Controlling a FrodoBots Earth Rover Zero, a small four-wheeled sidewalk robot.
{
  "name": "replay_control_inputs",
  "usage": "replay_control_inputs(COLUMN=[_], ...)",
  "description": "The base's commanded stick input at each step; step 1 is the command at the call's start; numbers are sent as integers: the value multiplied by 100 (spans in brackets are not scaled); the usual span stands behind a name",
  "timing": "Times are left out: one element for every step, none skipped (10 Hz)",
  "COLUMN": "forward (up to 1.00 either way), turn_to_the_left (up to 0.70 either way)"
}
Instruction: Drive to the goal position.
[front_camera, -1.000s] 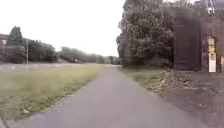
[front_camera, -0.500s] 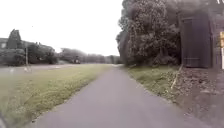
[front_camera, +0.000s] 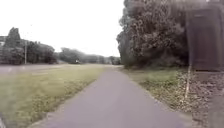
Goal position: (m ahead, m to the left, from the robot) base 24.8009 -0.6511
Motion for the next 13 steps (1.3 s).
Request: replay_control_inputs(forward=[100, 100, 100, 100, 100, 100, 100, 100, 100, 100, 100, 100, 100], turn_to_the_left=[29, 7, 0, 0, 0, 0, 0, 0, 0, 0, 0, 0, 0])
